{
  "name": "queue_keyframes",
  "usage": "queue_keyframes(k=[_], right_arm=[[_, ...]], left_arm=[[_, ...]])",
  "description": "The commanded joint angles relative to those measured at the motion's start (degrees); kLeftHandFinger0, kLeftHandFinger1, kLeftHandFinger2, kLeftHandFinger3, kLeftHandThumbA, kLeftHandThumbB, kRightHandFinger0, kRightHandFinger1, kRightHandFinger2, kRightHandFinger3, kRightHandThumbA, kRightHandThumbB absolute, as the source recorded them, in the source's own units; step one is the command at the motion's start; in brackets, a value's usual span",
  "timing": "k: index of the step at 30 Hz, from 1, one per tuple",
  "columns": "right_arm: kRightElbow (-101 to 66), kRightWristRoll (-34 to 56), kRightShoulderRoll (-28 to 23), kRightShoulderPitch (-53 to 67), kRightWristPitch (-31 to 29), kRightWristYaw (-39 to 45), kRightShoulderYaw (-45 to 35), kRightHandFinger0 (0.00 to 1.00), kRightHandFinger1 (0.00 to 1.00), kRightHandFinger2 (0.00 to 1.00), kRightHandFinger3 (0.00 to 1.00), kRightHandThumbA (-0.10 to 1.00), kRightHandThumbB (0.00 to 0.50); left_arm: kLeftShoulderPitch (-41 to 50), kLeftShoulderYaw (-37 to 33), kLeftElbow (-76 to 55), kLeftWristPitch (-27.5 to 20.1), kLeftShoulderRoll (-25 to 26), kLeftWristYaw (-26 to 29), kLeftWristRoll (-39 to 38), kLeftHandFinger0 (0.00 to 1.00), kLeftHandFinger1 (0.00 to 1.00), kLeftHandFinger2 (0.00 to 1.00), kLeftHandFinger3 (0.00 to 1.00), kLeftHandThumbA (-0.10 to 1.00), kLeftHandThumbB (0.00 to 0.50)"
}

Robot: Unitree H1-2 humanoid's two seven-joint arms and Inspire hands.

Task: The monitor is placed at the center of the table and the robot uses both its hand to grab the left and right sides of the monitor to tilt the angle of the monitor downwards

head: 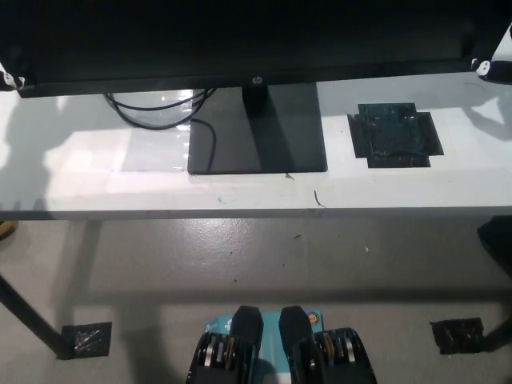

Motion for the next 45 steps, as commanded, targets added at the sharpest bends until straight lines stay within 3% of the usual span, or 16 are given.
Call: queue_keyframes(k=[1, 5, 6, 9, 10, 13, 14, 16, 21, 27, 33, 36, 37, 40, 44, 45], right_arm=[[-3.1, -3.5, 5.2, -10.4, -1.2, -11.1, -1.8, 1.00, 1.00, 1.00, 1.00, 0.62, 0.500], [-4.5, -0.3, 4.1, -8.5, -5.9, -7.8, -6.8, 1.00, 1.00, 1.00, 1.00, 0.64, 0.500], [-7.3, 1.8, 2.4, -4.8, -9.4, -5.8, -9.6, 1.00, 1.00, 1.00, 1.00, 0.68, 0.494], [-13.6, 4.6, -0.2, 0.9, -12.8, -2.3, -14.0, 1.00, 1.00, 1.00, 1.00, 0.68, 0.492], [-19.0, 6.8, -2.1, 4.4, -13.1, 0.8, -16.2, 1.00, 1.00, 1.00, 1.00, 0.66, 0.477], [-20.5, 6.0, -2.2, 5.0, -12.5, 1.6, -17.6, 1.00, 1.00, 1.00, 1.00, 0.65, 0.477], [-36.8, 11.9, -7.0, 14.1, -9.5, 7.7, -21.6, 1.00, 1.00, 1.00, 1.00, 0.75, 0.472], [-47.0, 15.1, -10.0, 20.8, -8.5, 9.9, -24.5, 1.00, 1.00, 1.00, 1.00, 0.88, 0.500], [-64.0, 19.6, -14.5, 32.3, -7.1, 10.8, -29.9, 1.00, 1.00, 1.00, 1.00, 0.88, 0.500], [-81.8, 21.9, -18.1, 43.2, -5.6, 10.1, -36.3, 1.00, 1.00, 1.00, 1.00, 0.92, 0.500], [-94.3, 24.0, -18.5, 53.2, -5.8, 9.3, -41.9, 1.00, 1.00, 1.00, 1.00, 0.89, 0.500], [-96.1, 24.2, -17.8, 54.7, -5.5, 9.8, -43.1, 1.00, 1.00, 1.00, 1.00, 0.89, 0.500], [-100.1, 25.4, -17.6, 57.9, -5.4, 9.4, -44.0, 1.00, 1.00, 1.00, 1.00, 0.78, 0.495], [-107.4, 26.1, -16.0, 62.5, -5.1, 8.3, -45.4, 1.00, 1.00, 1.00, 1.00, 0.76, 0.500], [-108.3, 26.3, -15.3, 63.0, -4.6, 8.9, -46.1, 1.00, 1.00, 1.00, 1.00, 0.76, 0.500], [-113.0, 20.8, -11.7, 65.3, -8.4, 6.9, -44.9, 1.00, 1.00, 1.00, 1.00, 0.87, 0.476]], left_arm=[[-10.7, 11.6, -3.4, 7.5, -5.5, 4.3, -8.6, 1.00, 1.00, 1.00, 1.00, 0.87, 0.414], [-8.2, 20.7, -4.0, 2.8, -4.6, 0.8, -11.7, 1.00, 1.00, 1.00, 1.00, 0.95, 0.425], [-4.1, 27.7, -5.3, 0.1, -3.4, -3.5, -17.9, 1.00, 1.00, 1.00, 1.00, 0.97, 0.439], [2.1, 38.9, -8.1, -5.3, -1.6, -11.1, -26.6, 1.00, 1.00, 1.00, 1.00, 0.75, 0.363], [5.2, 42.1, -9.8, -5.1, -0.8, -14.4, -29.2, 1.00, 1.00, 1.00, 1.00, 0.81, 0.413], [5.8, 44.3, -11.1, -4.5, -0.8, -15.3, -28.0, 1.00, 1.00, 1.00, 1.00, 0.82, 0.415], [17.3, 49.3, -24.6, -1.9, 3.0, -22.5, -35.9, 1.00, 1.00, 1.00, 1.00, 0.85, 0.401], [29.7, 53.2, -43.1, 4.7, 5.8, -24.5, -41.2, 1.00, 1.00, 1.00, 1.00, 0.91, 0.385], [46.8, 59.1, -64.6, 7.1, 8.2, -24.5, -47.0, 1.00, 1.00, 1.00, 1.00, 0.98, 0.328], [58.6, 63.9, -79.5, 7.7, 8.7, -23.6, -50.3, 1.00, 1.00, 1.00, 1.00, 1.00, 0.279], [68.8, 68.5, -91.0, 8.4, 7.0, -21.0, -51.7, 1.00, 1.00, 1.00, 1.00, 1.00, 0.376], [70.2, 69.4, -92.6, 9.0, 6.3, -21.0, -52.1, 1.00, 1.00, 1.00, 1.00, 1.00, 0.381], [73.0, 69.9, -95.1, 8.0, 5.3, -19.6, -52.0, 1.00, 1.00, 1.00, 1.00, 1.00, 0.351], [77.9, 70.1, -101.2, 6.7, 2.5, -17.2, -52.5, 1.00, 1.00, 1.00, 1.00, 1.00, 0.362], [78.4, 70.5, -102.1, 7.2, 2.0, -17.4, -52.7, 1.00, 1.00, 1.00, 1.00, 1.00, 0.370], [81.1, 67.6, -106.1, 2.0, -1.7, -15.1, -51.7, 1.00, 1.00, 1.00, 1.00, 1.00, 0.353]])
